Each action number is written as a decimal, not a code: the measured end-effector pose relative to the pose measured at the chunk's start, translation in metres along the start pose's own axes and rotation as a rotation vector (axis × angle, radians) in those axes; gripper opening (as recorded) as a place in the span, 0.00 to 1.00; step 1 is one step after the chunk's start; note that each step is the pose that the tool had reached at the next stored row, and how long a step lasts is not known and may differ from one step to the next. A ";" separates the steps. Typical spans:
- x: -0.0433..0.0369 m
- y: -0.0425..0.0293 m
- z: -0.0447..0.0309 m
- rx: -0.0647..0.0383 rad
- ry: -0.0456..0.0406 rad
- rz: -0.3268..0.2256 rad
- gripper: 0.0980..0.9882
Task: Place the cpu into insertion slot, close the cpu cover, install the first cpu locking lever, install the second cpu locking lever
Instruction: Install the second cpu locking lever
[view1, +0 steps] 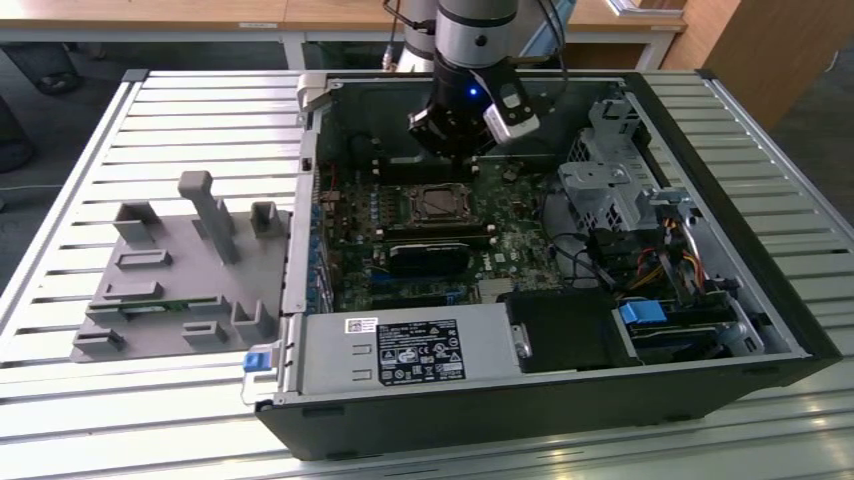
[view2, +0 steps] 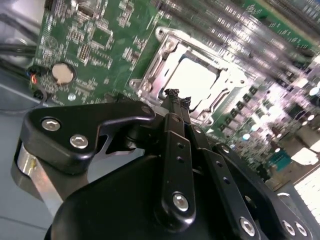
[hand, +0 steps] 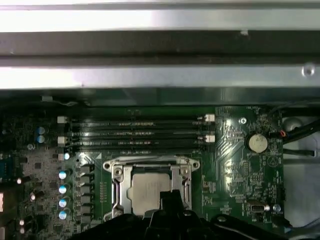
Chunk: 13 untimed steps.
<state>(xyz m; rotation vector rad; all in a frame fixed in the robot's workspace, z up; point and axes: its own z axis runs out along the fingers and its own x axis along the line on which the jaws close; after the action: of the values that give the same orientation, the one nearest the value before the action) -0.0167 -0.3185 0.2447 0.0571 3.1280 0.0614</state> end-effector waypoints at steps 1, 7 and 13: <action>-0.0001 -0.0032 0.0000 0.000 0.0000 0.000 0.01; -0.0007 -0.0196 -0.0002 0.000 0.0001 0.000 0.01; -0.0014 -0.0239 0.0040 -0.012 0.0076 0.000 0.01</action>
<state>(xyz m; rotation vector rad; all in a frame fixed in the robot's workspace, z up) -0.0161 -0.3422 0.2398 0.0573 3.1349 0.0811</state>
